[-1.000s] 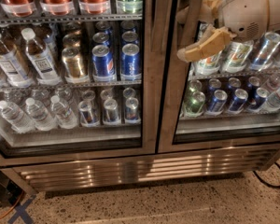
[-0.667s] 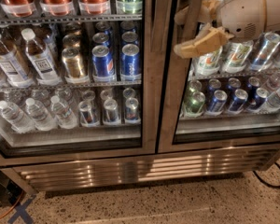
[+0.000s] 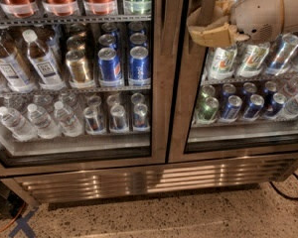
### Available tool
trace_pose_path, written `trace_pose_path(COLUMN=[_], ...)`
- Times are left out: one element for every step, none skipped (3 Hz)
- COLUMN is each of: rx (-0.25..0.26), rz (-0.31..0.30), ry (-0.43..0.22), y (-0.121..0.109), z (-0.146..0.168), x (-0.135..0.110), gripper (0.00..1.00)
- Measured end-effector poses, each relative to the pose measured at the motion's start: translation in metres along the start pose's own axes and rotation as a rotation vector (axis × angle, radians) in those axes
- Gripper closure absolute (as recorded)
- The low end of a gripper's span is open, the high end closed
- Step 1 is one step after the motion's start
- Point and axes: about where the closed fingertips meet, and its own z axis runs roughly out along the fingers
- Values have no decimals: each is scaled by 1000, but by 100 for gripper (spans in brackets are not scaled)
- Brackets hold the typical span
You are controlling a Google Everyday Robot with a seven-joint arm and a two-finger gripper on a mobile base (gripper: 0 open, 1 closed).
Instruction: Open right fridge door
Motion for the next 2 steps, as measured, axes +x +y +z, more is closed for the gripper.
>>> trace_pose_path(rx=[0,0], rz=[0,0], ry=[0,0], y=[0,-9], z=[0,-1], x=[0,1], gripper=[100,100])
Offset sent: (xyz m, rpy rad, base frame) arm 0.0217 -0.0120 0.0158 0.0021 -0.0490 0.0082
